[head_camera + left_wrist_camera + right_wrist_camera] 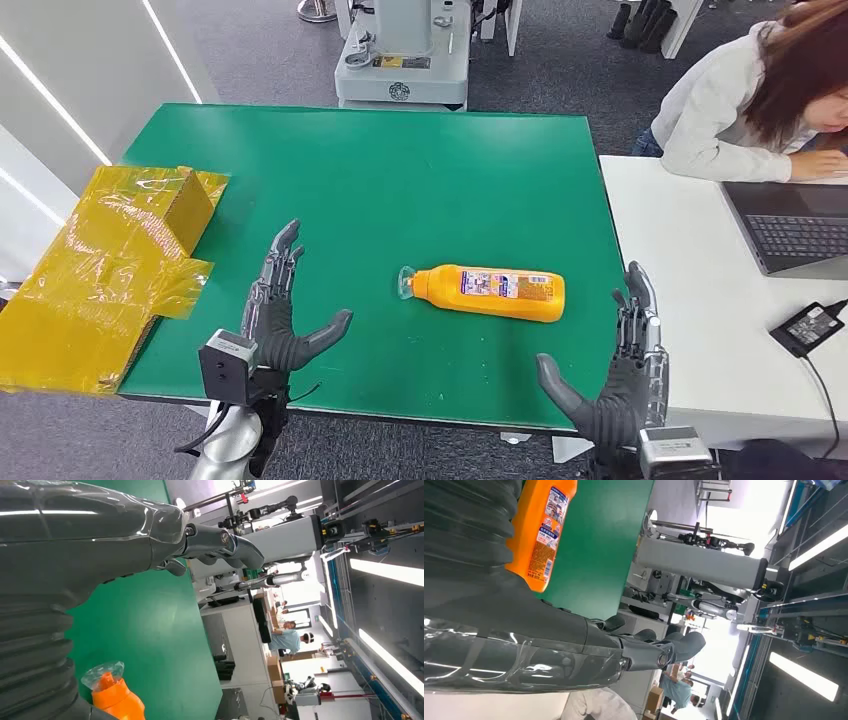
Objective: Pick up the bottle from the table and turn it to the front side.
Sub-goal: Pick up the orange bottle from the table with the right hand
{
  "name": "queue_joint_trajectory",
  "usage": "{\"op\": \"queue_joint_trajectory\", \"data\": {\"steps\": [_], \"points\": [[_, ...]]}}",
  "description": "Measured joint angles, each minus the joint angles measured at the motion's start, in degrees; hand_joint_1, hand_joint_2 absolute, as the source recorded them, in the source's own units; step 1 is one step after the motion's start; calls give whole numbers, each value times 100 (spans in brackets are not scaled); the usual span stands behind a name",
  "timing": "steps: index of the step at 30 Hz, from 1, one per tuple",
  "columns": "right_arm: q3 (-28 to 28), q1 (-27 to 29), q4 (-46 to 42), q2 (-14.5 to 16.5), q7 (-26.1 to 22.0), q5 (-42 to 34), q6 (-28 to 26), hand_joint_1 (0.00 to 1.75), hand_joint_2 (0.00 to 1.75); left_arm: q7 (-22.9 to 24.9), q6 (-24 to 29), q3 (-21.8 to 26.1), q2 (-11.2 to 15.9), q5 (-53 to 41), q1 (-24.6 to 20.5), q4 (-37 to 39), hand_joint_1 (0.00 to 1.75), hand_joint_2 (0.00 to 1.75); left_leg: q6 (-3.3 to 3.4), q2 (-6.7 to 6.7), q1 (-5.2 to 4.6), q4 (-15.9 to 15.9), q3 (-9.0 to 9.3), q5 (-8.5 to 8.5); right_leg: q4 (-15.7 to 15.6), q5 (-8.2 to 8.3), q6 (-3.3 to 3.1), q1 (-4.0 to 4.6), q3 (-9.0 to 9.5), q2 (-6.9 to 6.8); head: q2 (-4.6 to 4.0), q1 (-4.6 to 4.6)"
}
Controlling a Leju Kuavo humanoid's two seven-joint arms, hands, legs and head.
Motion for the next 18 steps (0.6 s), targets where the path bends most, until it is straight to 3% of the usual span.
{"op": "queue_joint_trajectory", "data": {"steps": [7,18], "points": [[13,-82,12,0,125,443,-30,0,175,11,-54,0,-43,-54,-17,1,0,175,0,0,0,0,0,0,0,0,0,0,0,1,0,0],[60,-1073,685,-65,1274,2179,-422,0,175,16,-180,-156,-138,-89,-244,129,0,175,2,2,0,1,1,7,2,4,0,0,1,3,0,1]]}}
